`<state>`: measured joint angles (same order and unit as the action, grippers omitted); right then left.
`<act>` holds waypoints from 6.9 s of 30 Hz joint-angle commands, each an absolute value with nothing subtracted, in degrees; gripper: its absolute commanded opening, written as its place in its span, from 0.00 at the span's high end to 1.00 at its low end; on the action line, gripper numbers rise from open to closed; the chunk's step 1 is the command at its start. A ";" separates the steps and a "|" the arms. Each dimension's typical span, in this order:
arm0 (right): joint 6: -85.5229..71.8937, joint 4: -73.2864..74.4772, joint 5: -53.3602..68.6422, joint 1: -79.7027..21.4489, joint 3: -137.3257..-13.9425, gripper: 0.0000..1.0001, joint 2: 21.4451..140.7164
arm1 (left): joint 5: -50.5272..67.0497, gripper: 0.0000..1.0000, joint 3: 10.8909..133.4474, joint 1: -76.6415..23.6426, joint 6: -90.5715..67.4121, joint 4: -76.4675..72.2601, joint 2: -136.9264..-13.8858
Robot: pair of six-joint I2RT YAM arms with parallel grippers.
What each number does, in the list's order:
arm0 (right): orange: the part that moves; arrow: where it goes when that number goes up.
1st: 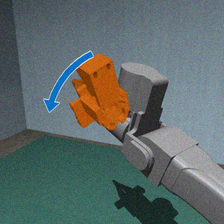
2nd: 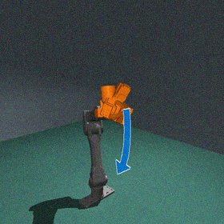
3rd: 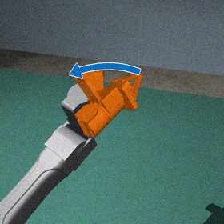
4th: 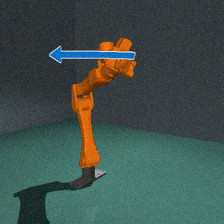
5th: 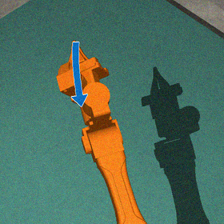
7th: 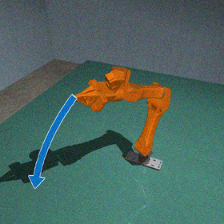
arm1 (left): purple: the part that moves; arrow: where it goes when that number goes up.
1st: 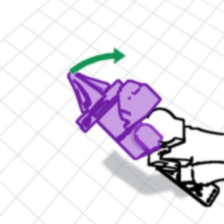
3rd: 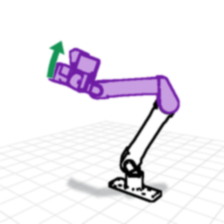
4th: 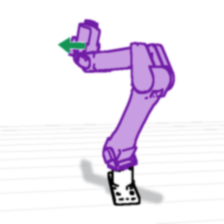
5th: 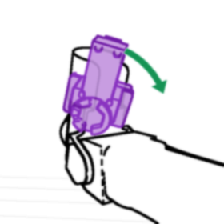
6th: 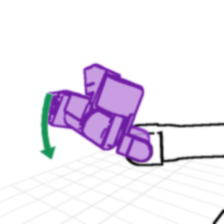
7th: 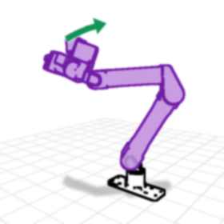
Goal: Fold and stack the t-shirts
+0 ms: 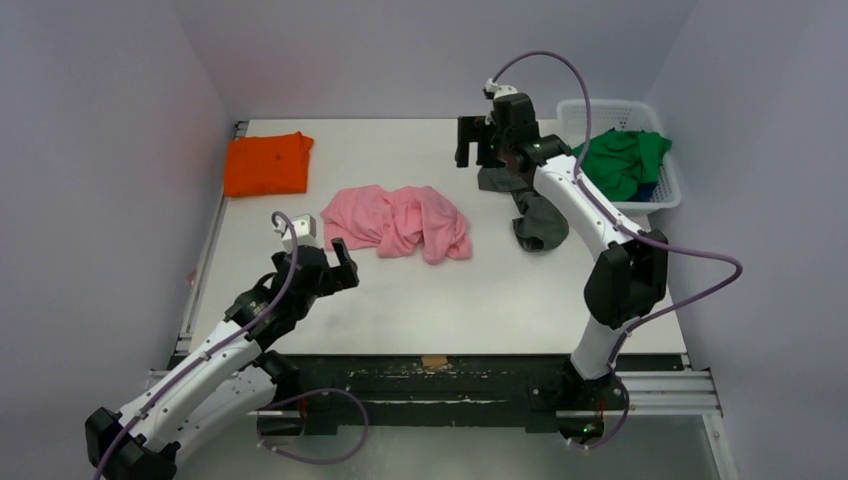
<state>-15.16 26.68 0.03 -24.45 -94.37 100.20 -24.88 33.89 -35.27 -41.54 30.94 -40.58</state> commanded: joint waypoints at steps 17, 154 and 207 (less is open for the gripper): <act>-17.24 37.81 -19.94 -8.60 -114.13 0.13 134.67 | -26.43 0.00 34.67 -34.70 -42.67 29.70 -43.15; -9.82 26.38 -21.71 -34.06 -87.86 1.00 57.53 | -7.24 1.00 83.01 -14.35 -33.49 36.87 -52.65; -25.49 13.05 -3.02 -27.29 -53.40 0.04 81.23 | 5.44 0.00 54.96 -21.18 -42.56 27.60 -84.45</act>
<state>-26.94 22.94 -4.51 -27.33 -48.53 74.56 3.22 50.54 -20.78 -41.19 35.59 -75.83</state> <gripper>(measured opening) 0.960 0.997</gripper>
